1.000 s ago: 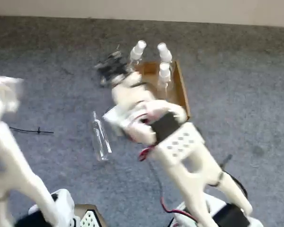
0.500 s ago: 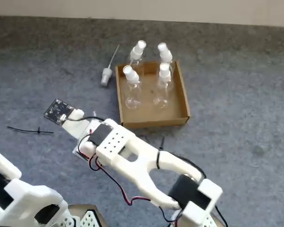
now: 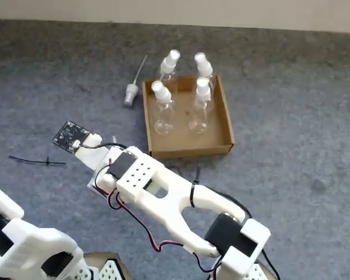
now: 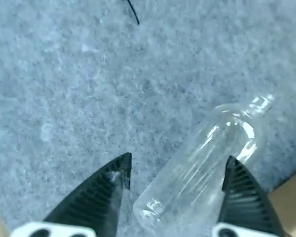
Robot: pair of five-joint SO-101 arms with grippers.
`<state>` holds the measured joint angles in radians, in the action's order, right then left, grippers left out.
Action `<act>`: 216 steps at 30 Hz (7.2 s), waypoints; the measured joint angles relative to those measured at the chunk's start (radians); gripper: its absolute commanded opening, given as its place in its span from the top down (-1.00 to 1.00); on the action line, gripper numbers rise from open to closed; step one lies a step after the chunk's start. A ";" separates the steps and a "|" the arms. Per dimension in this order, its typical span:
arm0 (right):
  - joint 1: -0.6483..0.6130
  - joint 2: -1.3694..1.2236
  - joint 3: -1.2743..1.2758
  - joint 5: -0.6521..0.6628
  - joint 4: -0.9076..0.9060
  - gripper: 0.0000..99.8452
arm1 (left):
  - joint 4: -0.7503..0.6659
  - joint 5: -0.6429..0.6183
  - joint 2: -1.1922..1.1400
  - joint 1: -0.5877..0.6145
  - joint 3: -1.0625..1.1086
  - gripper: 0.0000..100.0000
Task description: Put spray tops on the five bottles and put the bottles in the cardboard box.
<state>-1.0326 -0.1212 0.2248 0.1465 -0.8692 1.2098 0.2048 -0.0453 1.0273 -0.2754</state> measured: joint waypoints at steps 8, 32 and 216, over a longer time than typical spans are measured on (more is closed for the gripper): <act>0.020 0.074 0.000 -0.063 0.000 0.52 | 0.000 0.000 0.000 0.000 0.000 0.37; 0.109 -0.107 -0.002 -0.081 0.072 0.99 | 0.000 0.000 0.000 0.000 0.000 0.38; 1.384 0.104 0.261 0.500 -0.104 0.98 | -0.428 1.180 0.313 -0.944 1.086 0.51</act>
<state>0.3514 -0.0169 0.4856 0.6467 -0.9735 0.7818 1.3848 0.2677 0.0836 0.8109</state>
